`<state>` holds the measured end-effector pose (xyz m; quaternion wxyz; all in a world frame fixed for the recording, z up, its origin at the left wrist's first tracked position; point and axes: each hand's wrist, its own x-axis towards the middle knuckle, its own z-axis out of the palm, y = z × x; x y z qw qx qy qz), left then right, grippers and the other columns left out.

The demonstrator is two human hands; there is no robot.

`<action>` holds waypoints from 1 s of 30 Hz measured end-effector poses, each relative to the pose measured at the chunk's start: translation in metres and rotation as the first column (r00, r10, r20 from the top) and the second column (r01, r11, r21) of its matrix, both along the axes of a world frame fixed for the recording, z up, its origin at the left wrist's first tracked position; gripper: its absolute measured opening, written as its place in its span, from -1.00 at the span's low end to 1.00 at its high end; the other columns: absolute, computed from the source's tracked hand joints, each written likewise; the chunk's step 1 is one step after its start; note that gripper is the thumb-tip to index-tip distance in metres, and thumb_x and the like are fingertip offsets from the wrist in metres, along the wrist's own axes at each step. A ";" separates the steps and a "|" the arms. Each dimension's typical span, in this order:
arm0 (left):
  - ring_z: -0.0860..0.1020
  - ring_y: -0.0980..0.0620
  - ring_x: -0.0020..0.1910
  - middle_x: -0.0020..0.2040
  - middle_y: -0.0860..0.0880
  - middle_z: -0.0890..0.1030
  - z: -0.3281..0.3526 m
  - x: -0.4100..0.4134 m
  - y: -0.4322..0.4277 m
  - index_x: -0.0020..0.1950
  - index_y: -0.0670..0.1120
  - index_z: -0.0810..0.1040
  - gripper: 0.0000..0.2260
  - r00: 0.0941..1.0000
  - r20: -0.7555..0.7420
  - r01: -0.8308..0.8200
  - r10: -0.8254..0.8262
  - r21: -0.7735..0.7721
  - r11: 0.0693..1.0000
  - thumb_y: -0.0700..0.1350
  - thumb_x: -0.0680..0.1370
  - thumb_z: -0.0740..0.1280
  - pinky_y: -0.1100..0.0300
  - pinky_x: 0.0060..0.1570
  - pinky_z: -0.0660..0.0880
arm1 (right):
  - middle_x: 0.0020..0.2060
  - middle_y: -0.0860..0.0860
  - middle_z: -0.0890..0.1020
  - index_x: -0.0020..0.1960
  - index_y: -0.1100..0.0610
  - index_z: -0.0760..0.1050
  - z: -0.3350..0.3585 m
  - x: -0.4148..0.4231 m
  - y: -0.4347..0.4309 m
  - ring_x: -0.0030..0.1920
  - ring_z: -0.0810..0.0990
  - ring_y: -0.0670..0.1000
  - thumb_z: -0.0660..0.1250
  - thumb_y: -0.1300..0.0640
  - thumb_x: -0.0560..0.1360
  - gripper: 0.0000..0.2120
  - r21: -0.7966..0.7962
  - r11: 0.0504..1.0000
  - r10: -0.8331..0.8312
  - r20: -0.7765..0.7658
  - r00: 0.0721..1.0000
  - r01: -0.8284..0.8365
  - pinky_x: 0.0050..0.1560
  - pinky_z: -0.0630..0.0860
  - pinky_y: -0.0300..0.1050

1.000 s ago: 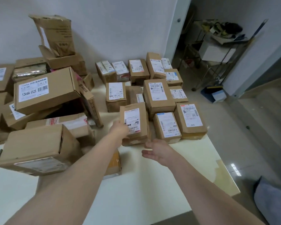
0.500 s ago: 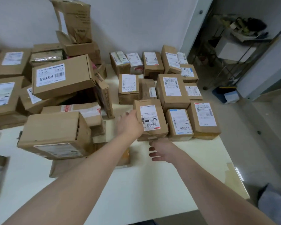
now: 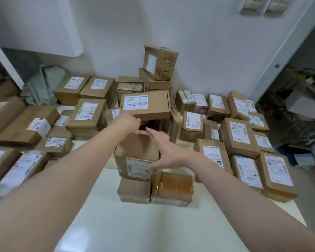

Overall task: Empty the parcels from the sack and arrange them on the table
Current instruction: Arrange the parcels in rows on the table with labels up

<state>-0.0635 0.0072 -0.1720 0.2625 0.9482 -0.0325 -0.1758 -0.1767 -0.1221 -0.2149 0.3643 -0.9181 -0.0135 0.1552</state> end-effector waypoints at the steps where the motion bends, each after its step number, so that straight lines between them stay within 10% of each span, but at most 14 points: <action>1: 0.53 -0.15 0.14 0.20 -0.15 0.56 -0.002 0.004 0.016 0.29 -0.14 0.51 -0.61 0.989 -0.133 -0.077 0.059 -0.134 0.988 0.10 0.63 0.19 0.05 0.06 0.49 | 0.50 -0.06 0.04 0.53 -0.20 -0.16 0.000 0.004 0.007 0.49 0.14 0.07 0.55 -0.10 0.31 0.07 -0.041 0.999 -0.027 0.018 0.999 0.028 0.45 0.25 0.07; 4: 0.58 -0.15 0.03 0.03 -0.13 0.62 -0.007 0.011 0.055 0.14 -0.13 0.55 -0.55 0.905 -0.402 -0.321 0.141 -0.424 0.847 0.23 0.62 0.14 -0.06 0.14 0.53 | 0.35 -0.05 0.32 0.46 -0.15 0.04 0.007 0.012 0.013 0.28 0.45 0.03 0.50 -0.14 0.35 -0.14 0.155 0.944 -0.294 -0.007 0.956 0.291 0.25 0.50 0.04; 8: 0.53 -0.15 0.14 0.17 -0.12 0.57 -0.013 0.028 0.094 0.33 -0.16 0.45 -0.36 0.884 -0.393 -0.414 0.252 -0.411 0.812 0.34 0.58 0.05 0.00 0.24 0.45 | 0.12 -0.04 0.63 0.27 -0.09 0.29 0.016 0.032 0.032 0.05 0.66 0.02 0.41 -0.29 0.33 -0.38 0.411 0.804 -0.406 -0.146 0.902 0.429 0.11 0.60 0.11; 19: 0.41 -0.24 0.35 0.44 -0.18 0.39 -0.086 0.036 0.194 0.56 -0.08 0.17 -0.19 0.857 -0.381 -0.433 0.348 -0.163 0.887 0.44 0.49 0.05 -0.10 0.30 0.40 | -0.08 0.01 0.61 0.01 0.06 0.37 -0.058 0.088 0.165 -0.08 0.64 0.05 0.27 -0.18 0.54 -0.69 0.205 0.891 -0.354 -0.246 0.902 0.405 -0.03 0.65 0.00; 23: 0.44 -0.19 0.30 0.37 -0.20 0.43 -0.111 0.033 0.201 0.47 -0.17 0.29 -0.46 0.932 -0.264 -0.242 0.248 0.054 0.969 0.12 0.61 0.22 0.09 0.04 0.42 | 0.19 0.00 0.53 0.42 0.01 0.27 -0.087 0.084 0.178 0.11 0.60 0.07 0.25 -0.16 0.53 -0.47 0.078 0.921 -0.350 -0.259 0.900 0.381 0.20 0.52 0.02; 30: 0.26 -0.24 0.43 0.44 -0.21 0.33 -0.092 0.056 0.145 0.51 -0.02 0.24 -0.46 0.980 -0.007 -0.198 0.198 -0.038 0.979 0.07 0.57 0.28 -0.06 0.36 0.27 | 0.11 -0.07 0.62 0.27 0.01 0.50 -0.055 0.084 0.123 0.12 0.60 0.00 0.24 0.11 0.59 -0.73 0.188 0.829 -0.532 -0.027 0.846 0.527 0.14 0.59 0.05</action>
